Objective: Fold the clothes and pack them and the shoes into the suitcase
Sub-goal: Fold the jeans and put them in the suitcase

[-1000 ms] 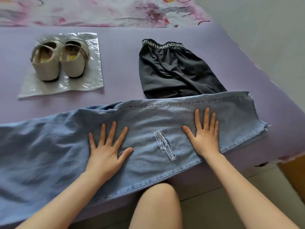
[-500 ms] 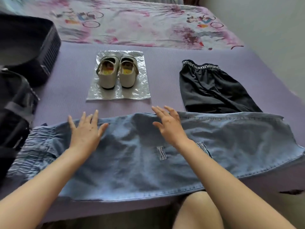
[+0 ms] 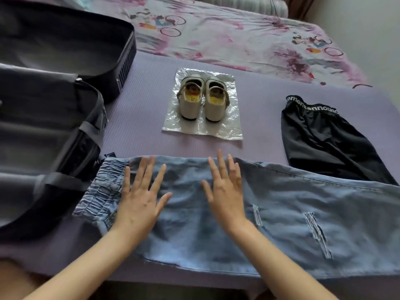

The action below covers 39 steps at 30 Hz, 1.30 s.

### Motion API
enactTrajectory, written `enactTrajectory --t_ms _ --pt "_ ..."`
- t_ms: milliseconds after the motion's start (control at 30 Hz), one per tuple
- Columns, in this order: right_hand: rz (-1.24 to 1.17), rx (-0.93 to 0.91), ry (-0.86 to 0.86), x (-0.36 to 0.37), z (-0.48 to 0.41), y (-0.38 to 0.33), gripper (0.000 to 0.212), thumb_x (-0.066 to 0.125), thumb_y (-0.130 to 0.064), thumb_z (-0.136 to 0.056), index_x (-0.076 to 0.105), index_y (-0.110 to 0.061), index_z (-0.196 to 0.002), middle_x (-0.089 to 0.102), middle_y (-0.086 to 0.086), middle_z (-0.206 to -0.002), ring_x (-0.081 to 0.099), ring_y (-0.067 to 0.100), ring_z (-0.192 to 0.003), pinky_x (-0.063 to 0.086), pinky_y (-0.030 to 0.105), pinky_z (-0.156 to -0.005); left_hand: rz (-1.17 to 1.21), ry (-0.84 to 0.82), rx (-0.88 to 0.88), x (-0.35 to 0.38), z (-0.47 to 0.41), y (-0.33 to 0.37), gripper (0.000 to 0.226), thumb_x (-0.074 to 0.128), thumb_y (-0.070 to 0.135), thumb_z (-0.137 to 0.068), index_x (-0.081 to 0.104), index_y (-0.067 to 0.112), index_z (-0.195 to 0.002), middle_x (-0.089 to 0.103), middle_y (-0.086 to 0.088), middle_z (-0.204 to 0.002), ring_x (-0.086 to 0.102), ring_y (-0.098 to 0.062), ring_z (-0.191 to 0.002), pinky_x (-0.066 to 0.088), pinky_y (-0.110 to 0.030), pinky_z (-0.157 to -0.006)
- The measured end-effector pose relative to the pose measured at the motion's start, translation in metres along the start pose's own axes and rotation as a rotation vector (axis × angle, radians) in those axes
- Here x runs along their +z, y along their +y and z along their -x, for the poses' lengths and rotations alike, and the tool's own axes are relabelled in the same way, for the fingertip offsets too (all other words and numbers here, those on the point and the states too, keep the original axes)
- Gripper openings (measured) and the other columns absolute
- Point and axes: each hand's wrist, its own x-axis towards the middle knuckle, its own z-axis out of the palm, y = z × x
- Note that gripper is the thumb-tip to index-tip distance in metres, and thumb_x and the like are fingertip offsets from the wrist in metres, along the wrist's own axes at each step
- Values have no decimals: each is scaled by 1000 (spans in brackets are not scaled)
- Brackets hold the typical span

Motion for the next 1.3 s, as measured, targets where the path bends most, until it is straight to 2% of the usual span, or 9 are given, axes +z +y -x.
enactTrajectory --t_ms 133,367,500,667,767,867,967,1067,1300 --pt "-122 16 -456 14 48 -37 71 13 -66 -90 -12 -35 -148 -29 -11 -153 -37 11 -137 -16 39 -115 -35 -82 -11 10 49 -20 73 5 57 -95 37 13 -143 28 -13 -152 21 -27 -142 9 -59 -113" --pt "-5 56 -598 26 48 -35 79 -4 -73 -76 -25 -38 -143 -36 -11 -150 -42 13 -133 -25 39 -111 30 -207 -74 18 43 -18 72 4 55 -96 44 14 -140 34 -11 -150 12 -22 -143 13 -59 -111" --pt "-105 87 -563 10 48 -46 85 -9 -80 -71 -25 -33 -140 -36 -13 -148 -32 17 -139 -15 40 -116 191 -18 -61 -12 60 -24 63 13 52 -98 47 17 -138 32 -7 -151 12 -20 -144 11 -48 -113" --pt "-97 -125 -423 -10 90 -94 70 -9 -67 -87 -1 -36 -149 -16 -13 -155 -19 10 -143 -10 33 -116 859 318 -572 -41 123 -34 45 55 25 -93 45 10 -135 36 -6 -145 32 -20 -136 17 -17 -109" --pt "-59 -145 -484 -6 113 -107 70 -13 -68 -83 -6 -41 -147 -22 -17 -151 -24 11 -142 -5 34 -117 1183 250 -887 -40 130 -34 50 58 12 -90 40 6 -136 45 -11 -139 45 -19 -125 30 -23 -103" --pt "-55 -94 -615 6 124 -105 87 -30 -78 -63 -19 -44 -142 -35 -21 -144 -32 12 -139 -16 33 -116 1394 199 -983 -43 119 -40 51 59 14 -91 39 7 -137 49 -5 -133 48 -12 -117 37 -28 -102" --pt "-281 58 -602 0 123 -113 73 -4 -79 -79 0 -46 -143 -19 -20 -151 -21 8 -143 -15 28 -114 1566 133 -1085 -42 106 -46 58 63 16 -88 37 8 -139 46 -4 -137 45 -13 -121 36 -40 -109" --pt "-624 254 -526 -27 126 -121 48 36 -47 -96 27 -41 -143 5 -23 -153 3 -2 -143 6 29 -119 1681 106 -1205 -38 98 -53 65 66 14 -85 34 6 -141 43 -5 -139 44 -16 -125 34 -40 -110" --pt "-861 371 -451 -61 143 -114 33 49 -38 -91 55 -40 -124 36 -27 -143 30 -27 -120 32 -3 -88 1886 117 -1219 -39 81 -50 27 67 2 -83 59 2 -109 65 -10 -106 61 -21 -102 47 -33 -96"
